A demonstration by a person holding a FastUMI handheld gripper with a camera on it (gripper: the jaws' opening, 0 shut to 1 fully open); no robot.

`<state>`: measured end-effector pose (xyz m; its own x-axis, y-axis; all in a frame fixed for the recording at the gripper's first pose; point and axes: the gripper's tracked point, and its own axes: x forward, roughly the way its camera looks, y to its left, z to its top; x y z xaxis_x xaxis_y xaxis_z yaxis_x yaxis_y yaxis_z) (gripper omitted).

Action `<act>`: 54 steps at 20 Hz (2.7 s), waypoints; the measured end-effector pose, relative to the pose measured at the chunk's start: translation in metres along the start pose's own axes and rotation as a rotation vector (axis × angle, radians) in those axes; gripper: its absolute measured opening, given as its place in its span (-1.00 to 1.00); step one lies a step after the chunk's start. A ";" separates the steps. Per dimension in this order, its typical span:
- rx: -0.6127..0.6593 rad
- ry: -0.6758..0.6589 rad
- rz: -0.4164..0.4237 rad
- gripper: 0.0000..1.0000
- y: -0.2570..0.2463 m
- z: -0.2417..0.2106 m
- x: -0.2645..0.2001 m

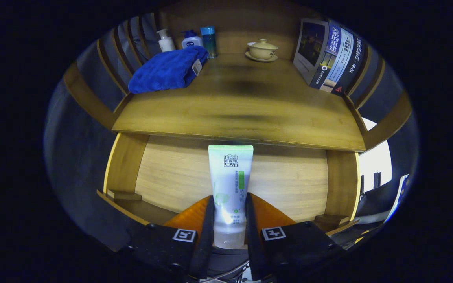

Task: Pull open the drawer, take out the items inside it, and place them on the countertop above the cabinet.

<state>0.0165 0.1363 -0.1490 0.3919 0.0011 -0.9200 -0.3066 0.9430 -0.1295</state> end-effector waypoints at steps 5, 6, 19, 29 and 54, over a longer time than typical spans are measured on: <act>-0.005 -0.052 0.001 -0.06 -0.004 0.020 -0.026; -0.005 -0.072 -0.005 -0.06 -0.006 0.031 -0.029; 0.072 -0.175 -0.041 -0.06 -0.021 0.149 0.004; 0.125 -0.160 -0.042 -0.06 -0.024 0.188 0.055; 0.012 -0.826 -0.104 0.99 -0.022 0.096 -0.104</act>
<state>0.0660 0.1476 -0.0151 0.9293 0.1535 -0.3358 -0.2266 0.9552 -0.1904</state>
